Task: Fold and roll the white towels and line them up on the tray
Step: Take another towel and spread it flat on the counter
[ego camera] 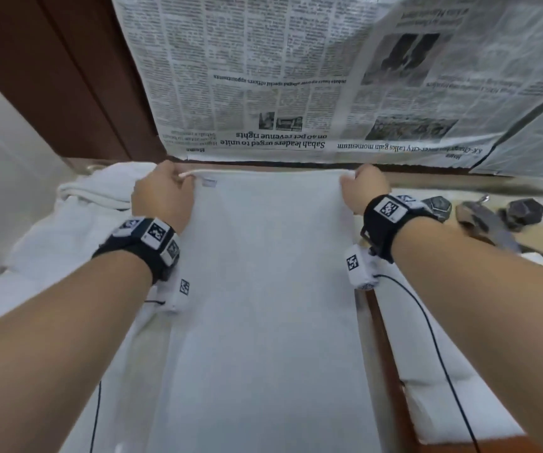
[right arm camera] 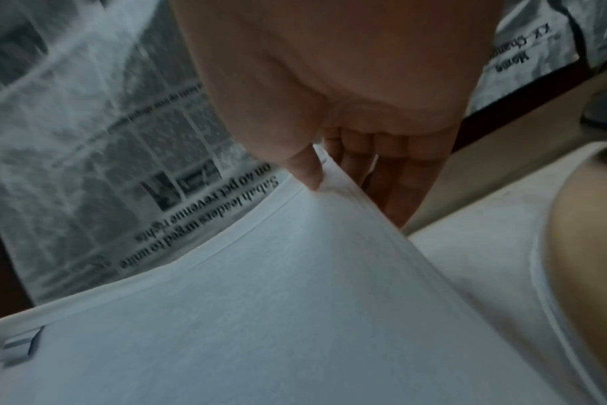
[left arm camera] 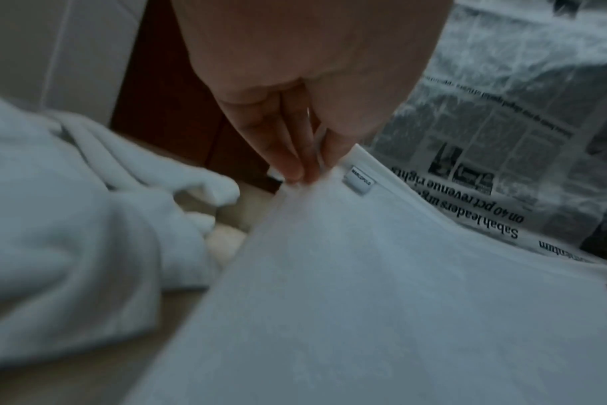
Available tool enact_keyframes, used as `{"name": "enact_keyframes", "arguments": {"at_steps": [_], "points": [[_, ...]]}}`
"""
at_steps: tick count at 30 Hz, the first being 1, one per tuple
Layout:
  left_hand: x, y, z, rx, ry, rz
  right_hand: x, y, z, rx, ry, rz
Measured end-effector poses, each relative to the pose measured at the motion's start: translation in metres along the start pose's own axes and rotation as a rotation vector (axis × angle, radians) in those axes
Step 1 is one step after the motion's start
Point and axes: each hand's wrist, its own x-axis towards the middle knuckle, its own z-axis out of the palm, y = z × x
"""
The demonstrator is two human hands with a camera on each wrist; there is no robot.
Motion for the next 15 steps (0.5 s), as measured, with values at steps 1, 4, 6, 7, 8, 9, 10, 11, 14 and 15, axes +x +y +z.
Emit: {"name": "enact_keyframes", "arguments": {"at_steps": [1,4,6,7,8,9,10,11,14,15], "points": [[-0.003,0.0,0.011,-0.023,-0.028,-0.02,0.007,0.002,0.008,-0.008,-0.012,0.023],[-0.032,0.01,0.042,-0.095,-0.121,-0.077,0.024,0.009,0.024,-0.025,-0.115,0.073],[-0.074,0.027,0.06,-0.135,-0.28,-0.08,0.026,0.011,0.028,-0.119,-0.21,0.112],[-0.1,0.037,0.068,-0.135,-0.387,-0.068,0.025,0.01,0.03,-0.185,-0.25,0.128],[-0.126,0.047,0.077,-0.121,-0.488,-0.048,0.025,0.011,0.032,-0.233,-0.281,0.129],[-0.151,0.055,0.084,-0.107,-0.578,-0.029,0.023,0.01,0.033,-0.276,-0.308,0.13],[-0.173,0.063,0.091,-0.098,-0.656,-0.01,0.025,0.01,0.036,-0.313,-0.316,0.127],[-0.192,0.07,0.098,-0.089,-0.721,0.013,0.026,0.01,0.037,-0.333,-0.311,0.135],[-0.231,0.087,0.106,-0.031,-0.83,0.083,0.028,0.013,0.035,-0.299,-0.28,0.121],[-0.238,0.09,0.108,-0.012,-0.836,0.091,0.027,0.014,0.033,-0.222,-0.273,0.123]]}}
